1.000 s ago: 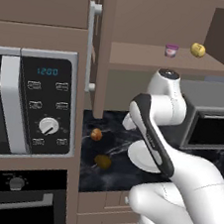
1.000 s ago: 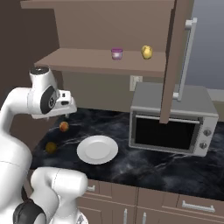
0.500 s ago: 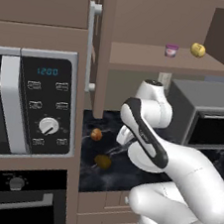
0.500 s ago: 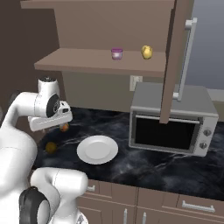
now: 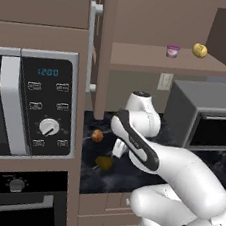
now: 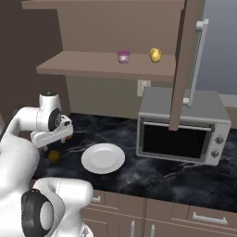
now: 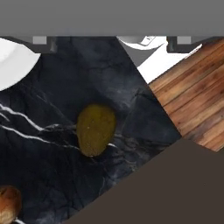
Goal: Pick the avocado and bread from the counter and place them on the plate. Then pick the jam from the cabinet and place it next to the plate. Lastly close the cabinet door.
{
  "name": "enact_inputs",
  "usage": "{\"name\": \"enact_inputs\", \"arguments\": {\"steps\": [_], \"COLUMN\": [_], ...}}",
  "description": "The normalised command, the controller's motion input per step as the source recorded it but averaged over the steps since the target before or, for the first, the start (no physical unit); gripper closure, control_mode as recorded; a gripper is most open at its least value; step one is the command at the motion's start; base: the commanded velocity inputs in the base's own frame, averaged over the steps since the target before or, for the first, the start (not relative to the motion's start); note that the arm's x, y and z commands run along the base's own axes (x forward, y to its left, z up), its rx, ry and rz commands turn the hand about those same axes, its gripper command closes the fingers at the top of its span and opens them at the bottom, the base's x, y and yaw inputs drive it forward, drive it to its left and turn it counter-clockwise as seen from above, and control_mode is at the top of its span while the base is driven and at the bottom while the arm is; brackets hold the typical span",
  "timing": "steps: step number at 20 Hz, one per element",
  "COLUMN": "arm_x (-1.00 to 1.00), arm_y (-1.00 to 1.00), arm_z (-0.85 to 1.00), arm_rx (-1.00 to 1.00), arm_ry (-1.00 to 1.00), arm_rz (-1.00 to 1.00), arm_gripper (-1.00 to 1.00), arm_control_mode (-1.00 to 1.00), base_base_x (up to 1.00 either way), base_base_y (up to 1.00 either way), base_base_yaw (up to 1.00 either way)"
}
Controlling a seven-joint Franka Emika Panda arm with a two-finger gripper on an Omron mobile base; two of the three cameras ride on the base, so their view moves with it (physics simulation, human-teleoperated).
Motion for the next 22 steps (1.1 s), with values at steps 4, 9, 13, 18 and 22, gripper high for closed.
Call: {"name": "enact_inputs", "arguments": {"steps": [4,9,13,18,22], "arm_x": [0.2,0.29,0.3,0.17,0.03], "arm_y": [0.28,0.17,0.04,0.05,0.09], "arm_z": [-0.34,-0.26,-0.24,-0.28,-0.17], "arm_rx": [0.0,0.0,0.0,0.0,0.0], "arm_ry": [0.0,0.0,0.01,0.0,0.0], "arm_rz": [0.0,0.0,0.0,0.0,0.0], "arm_gripper": [-1.0,-1.0,-1.0,-1.0,-1.0], "arm_control_mode": [-1.0,-1.0,-1.0,-1.0,-1.0], "base_base_x": [0.0,0.0,0.0,0.0,0.0], "base_base_y": [0.0,0.0,0.0,0.0,0.0], "base_base_yaw": [0.0,0.0,0.0,0.0,0.0]}}
